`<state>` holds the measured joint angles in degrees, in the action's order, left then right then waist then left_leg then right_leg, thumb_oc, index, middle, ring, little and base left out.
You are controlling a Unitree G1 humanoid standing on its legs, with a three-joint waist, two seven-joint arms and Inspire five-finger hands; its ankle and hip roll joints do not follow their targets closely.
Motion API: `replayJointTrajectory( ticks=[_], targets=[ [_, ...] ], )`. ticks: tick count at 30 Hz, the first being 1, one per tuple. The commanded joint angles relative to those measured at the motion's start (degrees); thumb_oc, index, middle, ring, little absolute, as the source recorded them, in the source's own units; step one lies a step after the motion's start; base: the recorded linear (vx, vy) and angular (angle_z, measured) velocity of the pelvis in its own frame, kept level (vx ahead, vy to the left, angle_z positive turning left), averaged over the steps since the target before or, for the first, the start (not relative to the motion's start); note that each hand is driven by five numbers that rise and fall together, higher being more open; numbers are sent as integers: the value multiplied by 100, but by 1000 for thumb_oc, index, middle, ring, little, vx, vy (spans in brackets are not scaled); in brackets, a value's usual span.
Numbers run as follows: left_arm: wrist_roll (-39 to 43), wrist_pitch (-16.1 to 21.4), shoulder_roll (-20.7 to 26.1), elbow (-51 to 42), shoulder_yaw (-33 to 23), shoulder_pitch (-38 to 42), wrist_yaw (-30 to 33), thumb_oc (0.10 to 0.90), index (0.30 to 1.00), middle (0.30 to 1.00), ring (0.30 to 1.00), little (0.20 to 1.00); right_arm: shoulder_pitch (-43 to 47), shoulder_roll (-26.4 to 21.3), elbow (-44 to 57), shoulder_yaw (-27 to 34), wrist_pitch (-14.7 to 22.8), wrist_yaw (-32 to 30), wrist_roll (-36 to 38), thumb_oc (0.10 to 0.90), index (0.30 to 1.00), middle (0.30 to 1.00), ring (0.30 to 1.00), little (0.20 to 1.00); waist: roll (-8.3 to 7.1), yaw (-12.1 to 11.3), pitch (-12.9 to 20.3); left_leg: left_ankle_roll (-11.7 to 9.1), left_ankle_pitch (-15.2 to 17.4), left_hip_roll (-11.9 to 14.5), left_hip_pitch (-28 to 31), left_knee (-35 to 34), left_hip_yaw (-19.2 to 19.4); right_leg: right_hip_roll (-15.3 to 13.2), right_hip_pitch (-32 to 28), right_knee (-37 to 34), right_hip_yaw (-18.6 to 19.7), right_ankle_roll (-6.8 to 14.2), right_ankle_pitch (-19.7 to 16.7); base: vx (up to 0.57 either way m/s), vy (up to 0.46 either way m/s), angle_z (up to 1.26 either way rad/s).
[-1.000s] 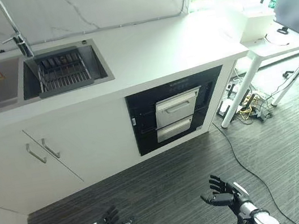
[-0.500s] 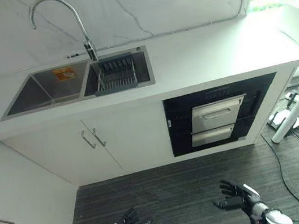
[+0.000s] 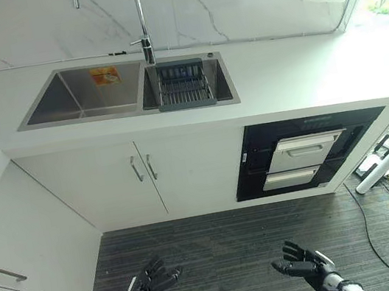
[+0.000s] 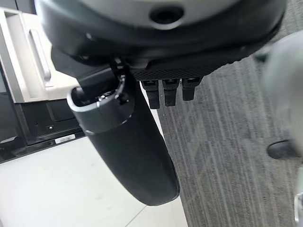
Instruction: Place the dishes in the dishwasher.
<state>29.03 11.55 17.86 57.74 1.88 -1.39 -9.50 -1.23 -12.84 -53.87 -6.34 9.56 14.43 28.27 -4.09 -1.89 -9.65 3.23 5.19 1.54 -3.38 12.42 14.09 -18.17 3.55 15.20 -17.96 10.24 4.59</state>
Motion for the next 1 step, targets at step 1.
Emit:
replayJointTrajectory(
  ticks=[1],
  targets=[
    [37,354,137,-552,-8,255,-251,800,900,900,900,900,246,-254,380,177,347,59,311,800,900,900,900,900,11,8,245,-481,1053,565,112,477,11,189,8,198,-77,109,95,42,-71,4]
  ],
)
